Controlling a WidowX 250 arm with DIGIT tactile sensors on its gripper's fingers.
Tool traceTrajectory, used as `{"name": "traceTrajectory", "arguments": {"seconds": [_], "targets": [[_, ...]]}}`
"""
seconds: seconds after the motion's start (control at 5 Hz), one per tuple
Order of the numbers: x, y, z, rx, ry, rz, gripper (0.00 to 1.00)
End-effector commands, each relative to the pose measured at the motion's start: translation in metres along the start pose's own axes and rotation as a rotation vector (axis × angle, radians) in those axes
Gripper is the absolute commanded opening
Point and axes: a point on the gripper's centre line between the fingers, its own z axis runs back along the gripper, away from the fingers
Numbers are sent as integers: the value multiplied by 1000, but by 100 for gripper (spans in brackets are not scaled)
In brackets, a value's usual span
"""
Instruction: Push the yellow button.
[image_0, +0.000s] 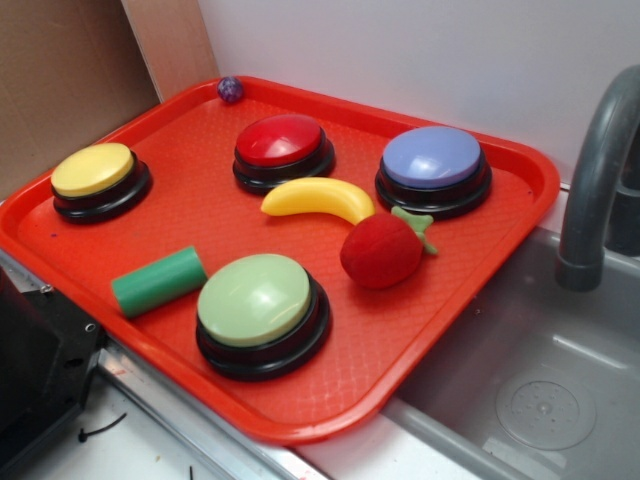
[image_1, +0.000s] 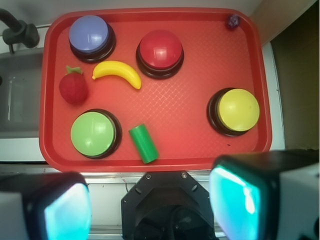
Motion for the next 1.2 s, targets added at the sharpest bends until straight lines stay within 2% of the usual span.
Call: {"name": "traceTrajectory", "arguments": {"seconds": [0.0, 0.2, 0.4, 0.6, 0.8, 1.0], "targets": [[0, 0, 0, 0, 0, 0, 100], [18, 51, -50, 18, 1, 230, 100], [31, 97, -82, 35, -20, 402, 100], [25, 136, -117, 104, -27, 544, 100], [30, 155, -143, 164, -23, 513, 100], [32, 163, -176, 169, 5, 432, 100]]}}
